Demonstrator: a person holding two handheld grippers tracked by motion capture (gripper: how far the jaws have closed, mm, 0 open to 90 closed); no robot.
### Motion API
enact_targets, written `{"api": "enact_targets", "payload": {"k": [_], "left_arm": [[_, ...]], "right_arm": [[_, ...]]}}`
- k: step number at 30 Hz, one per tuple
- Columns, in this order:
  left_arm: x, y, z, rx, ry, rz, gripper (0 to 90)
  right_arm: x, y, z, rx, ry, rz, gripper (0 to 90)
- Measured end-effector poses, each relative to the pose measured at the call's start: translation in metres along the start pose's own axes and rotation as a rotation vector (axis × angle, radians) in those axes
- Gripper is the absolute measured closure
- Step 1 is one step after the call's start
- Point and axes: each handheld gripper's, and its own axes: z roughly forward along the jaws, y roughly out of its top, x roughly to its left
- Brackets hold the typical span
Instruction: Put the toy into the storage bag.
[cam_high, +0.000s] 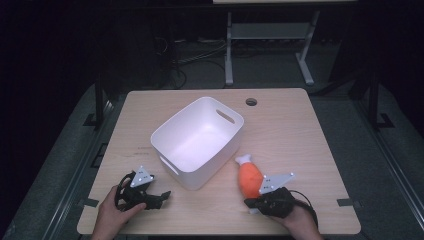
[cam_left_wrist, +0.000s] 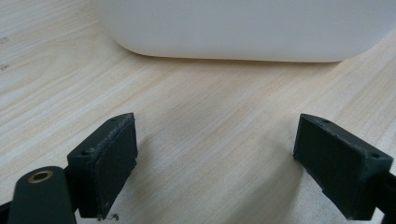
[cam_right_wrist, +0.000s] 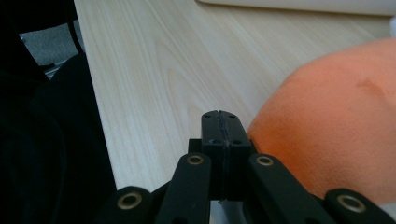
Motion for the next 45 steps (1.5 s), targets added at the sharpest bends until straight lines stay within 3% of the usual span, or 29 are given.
{"api": "enact_targets", "payload": {"k": [6,17,25,28,35,45], "left_arm": [[0.0,0.0,0.0,0.0,0.0,0.0,12.6],[0.0,0.0,0.0,0.0,0.0,0.0,12.6],[0.0,0.0,0.0,0.0,0.0,0.0,12.6],[0.0,0.0,0.0,0.0,0.0,0.0,12.6],[0.0,0.0,0.0,0.0,0.0,0.0,12.6],[0.0,0.0,0.0,0.0,0.0,0.0,12.6]], "right_arm": [[-0.004,-0.006,-0.007,-0.003,-0.016,0.023,89.5],[-0.024,-0.017,-0.026,-0.023,-0.081,0.071,89.5],[-0.027,-0.015,-0.031,-0.046,-0.069,0.072,86.5],[-0.028,-0.008,-0.04,-0.091,-0.064,0.063,81.2],[-0.041,0.004,-0.045,-0.119,-0.074,0.076,67.7],[-0.064,0.015,-0.035,-0.134,-0.101,0.121,32.0]]}}
